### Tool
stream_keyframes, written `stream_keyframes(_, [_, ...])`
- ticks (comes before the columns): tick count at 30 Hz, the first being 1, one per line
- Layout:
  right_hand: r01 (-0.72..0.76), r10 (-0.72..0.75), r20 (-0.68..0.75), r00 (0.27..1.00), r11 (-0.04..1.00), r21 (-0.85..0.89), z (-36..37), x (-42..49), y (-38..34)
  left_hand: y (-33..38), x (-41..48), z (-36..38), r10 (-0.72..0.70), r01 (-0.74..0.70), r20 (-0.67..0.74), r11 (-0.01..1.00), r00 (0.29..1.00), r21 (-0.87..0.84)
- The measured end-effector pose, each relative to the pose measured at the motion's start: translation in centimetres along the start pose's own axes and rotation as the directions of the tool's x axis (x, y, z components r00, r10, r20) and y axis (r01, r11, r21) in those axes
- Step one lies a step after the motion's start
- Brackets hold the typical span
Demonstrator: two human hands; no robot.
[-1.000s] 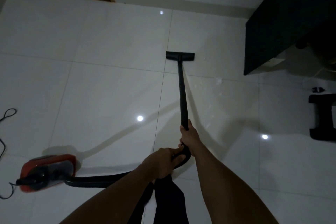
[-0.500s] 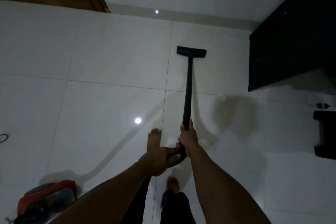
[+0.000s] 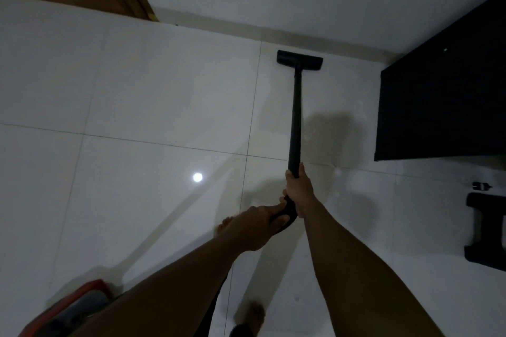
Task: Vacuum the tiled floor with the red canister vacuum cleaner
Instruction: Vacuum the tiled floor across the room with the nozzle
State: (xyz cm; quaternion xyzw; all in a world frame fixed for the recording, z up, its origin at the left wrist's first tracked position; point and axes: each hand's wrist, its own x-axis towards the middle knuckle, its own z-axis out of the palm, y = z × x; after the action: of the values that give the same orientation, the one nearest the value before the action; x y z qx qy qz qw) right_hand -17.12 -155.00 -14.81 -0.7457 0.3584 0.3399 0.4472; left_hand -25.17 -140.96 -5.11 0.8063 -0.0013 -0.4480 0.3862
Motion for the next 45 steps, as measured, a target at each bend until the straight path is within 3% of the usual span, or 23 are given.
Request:
stream_keyframes(8, [0.022,-0.023,-0.025,0.999,1.0,-0.021,0.3,0.9,-3.9,1.9,0.8,-3.3,-0.047,0.044,-0.035,0.996,0.998,-0.082])
stream_keyframes(17, [0.103,-0.109,-0.07,0.992,0.991,-0.082,0.5,-6.9,1.2,0.7,-5.9,0.9,-0.013,0.012,-0.031,0.999,0.999,-0.044])
stream_keyframes(28, [0.152,-0.147,-0.093,0.985,0.988,0.041,-1.0,-19.4,15.2,-3.6,-15.6,15.6,0.027,-0.012,-0.053,0.963,0.998,0.271])
stream_keyframes(31, [0.166,-0.161,-0.073,0.984,0.983,0.073,-1.7,-24.0,20.0,-2.2,-21.9,19.9,-0.005,0.025,-0.102,0.979,0.995,0.201])
stream_keyframes(35, [0.179,-0.173,-0.075,0.982,0.98,0.082,-2.0,-30.0,27.0,0.3,-30.5,25.4,-0.023,0.025,-0.047,0.998,0.999,0.049])
stream_keyframes(45, [0.121,-0.117,-0.086,0.989,0.992,0.041,0.9,-41.1,40.7,-7.6,-39.9,37.0,0.081,-0.084,0.03,0.99,0.996,0.115])
